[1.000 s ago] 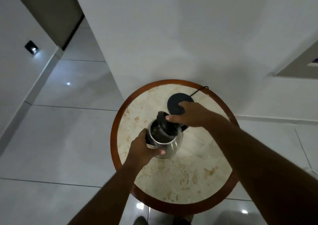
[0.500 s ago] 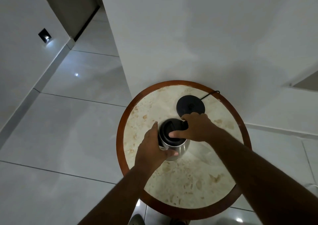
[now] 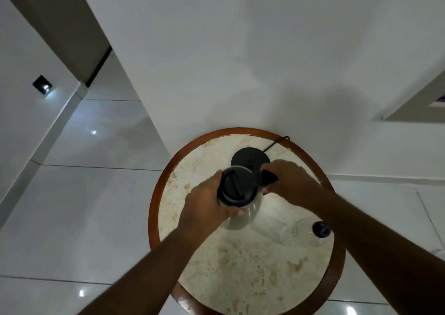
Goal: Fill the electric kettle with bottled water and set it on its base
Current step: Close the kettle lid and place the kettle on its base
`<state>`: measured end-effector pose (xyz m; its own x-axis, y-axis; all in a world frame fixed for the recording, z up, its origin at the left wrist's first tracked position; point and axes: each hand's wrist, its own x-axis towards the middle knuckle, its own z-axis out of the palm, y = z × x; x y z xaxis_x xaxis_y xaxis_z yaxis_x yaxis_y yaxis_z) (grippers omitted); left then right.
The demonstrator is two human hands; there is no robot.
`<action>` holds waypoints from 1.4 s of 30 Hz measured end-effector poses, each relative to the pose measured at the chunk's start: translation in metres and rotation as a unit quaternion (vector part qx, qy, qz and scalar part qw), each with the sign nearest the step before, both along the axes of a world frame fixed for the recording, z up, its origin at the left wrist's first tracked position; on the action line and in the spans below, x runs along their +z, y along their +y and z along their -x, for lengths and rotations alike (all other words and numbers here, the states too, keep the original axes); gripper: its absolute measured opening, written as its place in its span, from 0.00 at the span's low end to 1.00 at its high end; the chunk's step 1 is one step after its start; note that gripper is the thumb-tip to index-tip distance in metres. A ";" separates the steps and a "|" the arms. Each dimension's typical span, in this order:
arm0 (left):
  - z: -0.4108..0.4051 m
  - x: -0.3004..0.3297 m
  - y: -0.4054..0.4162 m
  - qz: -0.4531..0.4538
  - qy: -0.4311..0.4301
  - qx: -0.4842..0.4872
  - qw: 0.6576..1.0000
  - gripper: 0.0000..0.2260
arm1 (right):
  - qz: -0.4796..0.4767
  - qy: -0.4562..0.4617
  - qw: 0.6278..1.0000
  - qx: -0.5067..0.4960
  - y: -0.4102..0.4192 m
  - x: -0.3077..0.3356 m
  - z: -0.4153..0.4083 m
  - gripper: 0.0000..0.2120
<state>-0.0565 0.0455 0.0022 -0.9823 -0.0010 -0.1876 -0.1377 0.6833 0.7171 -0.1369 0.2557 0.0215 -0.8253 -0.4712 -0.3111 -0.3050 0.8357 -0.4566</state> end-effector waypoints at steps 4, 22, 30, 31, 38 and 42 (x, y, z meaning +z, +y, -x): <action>0.053 0.030 0.015 0.006 0.028 -0.057 0.998 0.36 | 0.022 0.052 0.998 -0.041 0.026 0.016 0.035 0.04; 0.145 0.000 0.022 -0.006 0.015 -0.116 0.993 0.30 | 0.046 0.090 0.982 -0.161 0.040 -0.021 0.077 0.08; 0.146 -0.007 0.030 0.078 0.041 -0.091 0.992 0.34 | 0.085 0.078 0.944 -0.309 0.028 -0.048 0.066 0.21; 0.148 -0.008 0.030 0.105 0.045 -0.090 0.989 0.34 | 0.078 0.068 0.946 -0.309 0.025 -0.052 0.064 0.28; 0.145 -0.010 0.031 0.200 0.076 -0.109 0.971 0.34 | -0.024 0.121 0.972 -0.200 0.025 -0.047 0.061 0.36; 0.142 -0.012 0.030 0.212 0.069 -0.120 0.968 0.35 | -0.028 0.115 0.980 -0.158 0.033 -0.039 0.067 0.34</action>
